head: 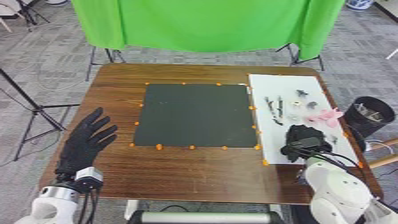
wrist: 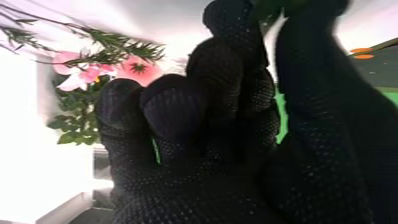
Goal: Arrange flowers
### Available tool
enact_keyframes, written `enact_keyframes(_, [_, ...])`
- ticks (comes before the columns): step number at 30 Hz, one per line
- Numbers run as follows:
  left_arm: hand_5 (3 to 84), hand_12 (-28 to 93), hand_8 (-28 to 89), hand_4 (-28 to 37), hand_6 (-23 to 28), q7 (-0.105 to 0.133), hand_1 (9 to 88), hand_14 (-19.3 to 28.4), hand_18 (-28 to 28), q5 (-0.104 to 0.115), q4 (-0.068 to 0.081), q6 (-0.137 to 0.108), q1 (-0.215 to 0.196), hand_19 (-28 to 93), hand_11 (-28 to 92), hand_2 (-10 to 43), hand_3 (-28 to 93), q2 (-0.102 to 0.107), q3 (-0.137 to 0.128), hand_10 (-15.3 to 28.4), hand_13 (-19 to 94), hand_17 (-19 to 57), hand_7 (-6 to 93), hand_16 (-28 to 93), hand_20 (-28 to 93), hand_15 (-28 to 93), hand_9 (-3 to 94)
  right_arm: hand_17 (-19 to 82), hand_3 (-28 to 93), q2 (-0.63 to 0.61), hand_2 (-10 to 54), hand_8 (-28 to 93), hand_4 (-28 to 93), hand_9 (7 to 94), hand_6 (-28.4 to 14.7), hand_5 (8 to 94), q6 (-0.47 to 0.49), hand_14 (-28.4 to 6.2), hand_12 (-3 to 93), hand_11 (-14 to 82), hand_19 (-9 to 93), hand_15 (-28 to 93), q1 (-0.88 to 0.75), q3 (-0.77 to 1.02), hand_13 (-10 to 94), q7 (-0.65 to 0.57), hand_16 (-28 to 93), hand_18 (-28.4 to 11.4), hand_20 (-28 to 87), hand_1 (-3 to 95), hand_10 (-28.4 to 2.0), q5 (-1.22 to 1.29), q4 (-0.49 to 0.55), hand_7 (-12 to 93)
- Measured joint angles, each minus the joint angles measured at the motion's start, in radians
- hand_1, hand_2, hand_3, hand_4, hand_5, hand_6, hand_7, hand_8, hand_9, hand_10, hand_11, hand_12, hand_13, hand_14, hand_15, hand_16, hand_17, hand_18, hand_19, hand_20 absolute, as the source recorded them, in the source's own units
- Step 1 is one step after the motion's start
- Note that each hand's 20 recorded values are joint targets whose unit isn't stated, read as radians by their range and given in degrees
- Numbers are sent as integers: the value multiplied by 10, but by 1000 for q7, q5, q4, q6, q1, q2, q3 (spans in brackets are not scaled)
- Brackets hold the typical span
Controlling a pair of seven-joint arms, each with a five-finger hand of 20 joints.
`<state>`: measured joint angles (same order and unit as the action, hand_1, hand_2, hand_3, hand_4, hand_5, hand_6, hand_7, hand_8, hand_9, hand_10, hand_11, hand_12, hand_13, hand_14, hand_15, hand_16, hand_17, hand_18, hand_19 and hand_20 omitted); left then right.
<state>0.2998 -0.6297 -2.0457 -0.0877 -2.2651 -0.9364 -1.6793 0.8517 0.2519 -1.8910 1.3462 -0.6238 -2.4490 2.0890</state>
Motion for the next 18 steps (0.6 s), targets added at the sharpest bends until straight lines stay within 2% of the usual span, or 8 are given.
enact_keyframes(6, [254, 164, -112, -242, 25, 1, 269, 162, 221, 1, 1, 0, 0, 428, 192, -88, 682, 0, 2, 116, 226, -84, 219, 2, 96, 311, 241, 427, 822, 1, -95, 56, -282, 796, 18, 760, -30, -80, 526, 516, 932, 773, 1, 1, 744, 34, 316, -202, 525, 473, -80, 6, -14, 421])
enact_keyframes(10, [254, 164, -112, -243, 24, 1, 269, 162, 221, 2, 1, 0, 0, 428, 192, -87, 681, 1, 3, 116, 226, -84, 220, 2, 96, 311, 241, 442, 849, 1, -95, 153, -222, 786, 22, 722, -54, -71, 527, 546, 932, 791, -3, 8, 745, 56, 320, -195, 555, 433, -81, 23, -22, 471])
enact_keyframes(12, [254, 164, -113, -242, 24, 1, 269, 162, 221, 2, 1, -1, 0, 428, 192, -86, 681, 1, 3, 116, 226, -85, 220, 2, 96, 311, 241, 451, 861, 1, -79, 175, -190, 781, 26, 703, -74, -67, 518, 573, 932, 795, -7, 10, 752, 70, 322, -195, 568, 404, -81, 37, -29, 497])
enact_keyframes(16, [254, 164, -113, -242, 24, 2, 269, 162, 222, 3, 1, -1, 0, 428, 192, -86, 681, 2, 3, 115, 226, -85, 219, 2, 96, 311, 240, 452, 910, 1, 9, 222, -141, 770, 27, 647, -97, -79, 493, 643, 932, 820, -10, 10, 748, 86, 338, -200, 606, 309, -92, 56, -40, 612])
enact_keyframes(18, [254, 164, -113, -242, 24, 2, 269, 162, 221, 3, 1, -1, 0, 428, 191, -86, 681, 2, 3, 115, 227, -84, 219, 2, 96, 311, 240, 451, 919, 1, 34, 248, -110, 770, 28, 641, -99, -84, 476, 679, 932, 835, -13, 10, 745, 93, 339, -201, 626, 278, -95, 64, -45, 633])
